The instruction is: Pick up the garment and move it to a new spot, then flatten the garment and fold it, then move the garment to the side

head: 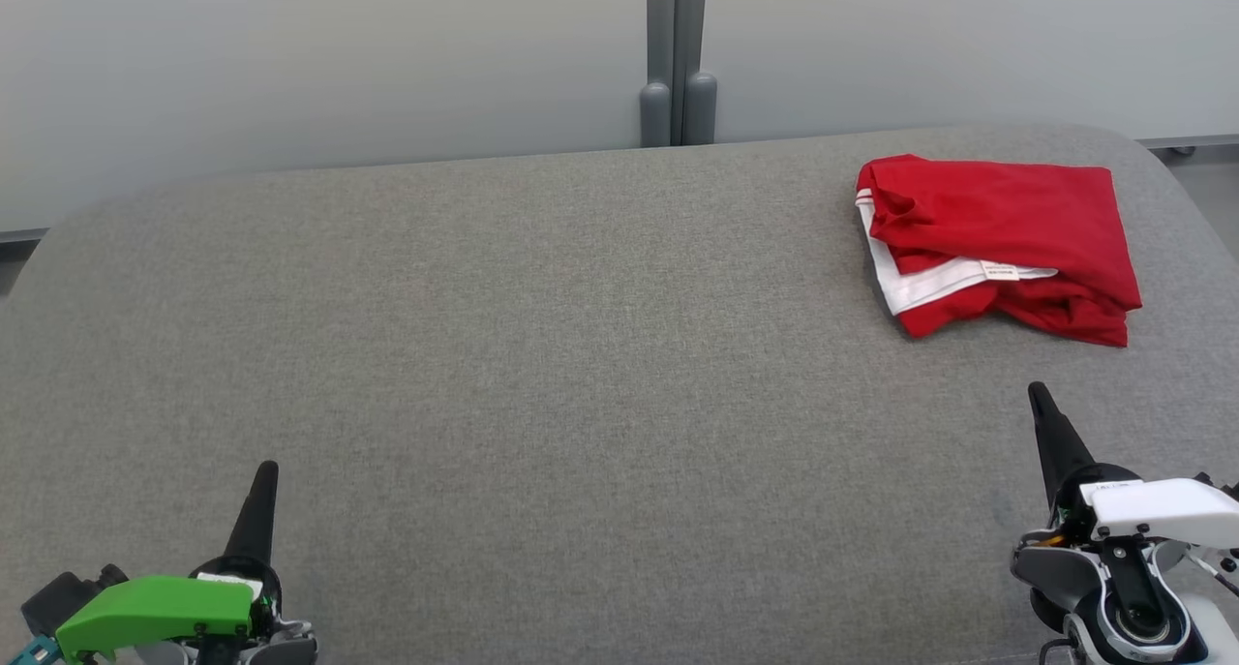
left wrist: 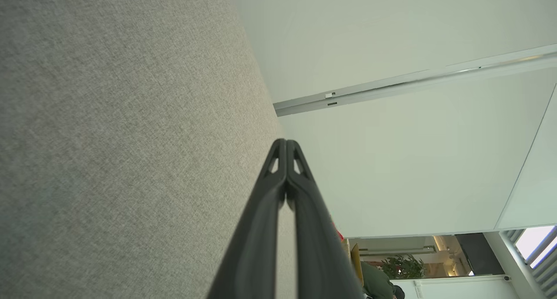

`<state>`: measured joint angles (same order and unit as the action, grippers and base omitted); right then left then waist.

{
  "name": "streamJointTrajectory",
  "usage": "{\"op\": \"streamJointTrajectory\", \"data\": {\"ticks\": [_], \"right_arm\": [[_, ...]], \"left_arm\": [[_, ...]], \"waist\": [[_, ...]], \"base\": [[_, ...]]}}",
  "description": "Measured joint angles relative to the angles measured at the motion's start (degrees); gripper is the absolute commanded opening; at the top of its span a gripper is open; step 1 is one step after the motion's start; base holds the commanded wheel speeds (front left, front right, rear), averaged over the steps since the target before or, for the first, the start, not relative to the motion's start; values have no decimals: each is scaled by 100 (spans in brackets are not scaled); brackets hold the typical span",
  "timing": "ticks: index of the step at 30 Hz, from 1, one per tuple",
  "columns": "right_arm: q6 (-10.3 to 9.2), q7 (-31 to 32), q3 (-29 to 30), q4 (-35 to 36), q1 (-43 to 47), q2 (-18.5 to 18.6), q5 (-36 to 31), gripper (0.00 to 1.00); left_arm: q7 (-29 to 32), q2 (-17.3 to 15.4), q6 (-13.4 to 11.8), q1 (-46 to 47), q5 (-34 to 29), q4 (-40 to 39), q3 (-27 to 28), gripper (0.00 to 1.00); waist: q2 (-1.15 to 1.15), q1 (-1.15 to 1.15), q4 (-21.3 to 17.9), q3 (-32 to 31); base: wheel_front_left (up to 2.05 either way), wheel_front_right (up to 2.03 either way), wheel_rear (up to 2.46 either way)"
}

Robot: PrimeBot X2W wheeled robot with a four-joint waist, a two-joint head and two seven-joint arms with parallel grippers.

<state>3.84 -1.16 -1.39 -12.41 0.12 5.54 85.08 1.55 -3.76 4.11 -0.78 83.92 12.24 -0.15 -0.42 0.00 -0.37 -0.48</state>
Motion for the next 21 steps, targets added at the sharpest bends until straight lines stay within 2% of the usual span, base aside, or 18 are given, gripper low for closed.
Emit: {"op": "streamJointTrajectory", "data": {"ticks": [14, 21], "right_arm": [[214, 220, 267, -148, -208, 31, 1051, 0], [222, 230, 291, -187, -229, 34, 1180, 0]], "left_arm": [[193, -2, 194, 247, 924, 200, 131, 0], [200, -3, 225, 270, 977, 222, 159, 0]], "waist": [[0, 0, 35, 66], [0, 0, 37, 70]], "base": [[0, 0, 0], [0, 0, 0]]}}
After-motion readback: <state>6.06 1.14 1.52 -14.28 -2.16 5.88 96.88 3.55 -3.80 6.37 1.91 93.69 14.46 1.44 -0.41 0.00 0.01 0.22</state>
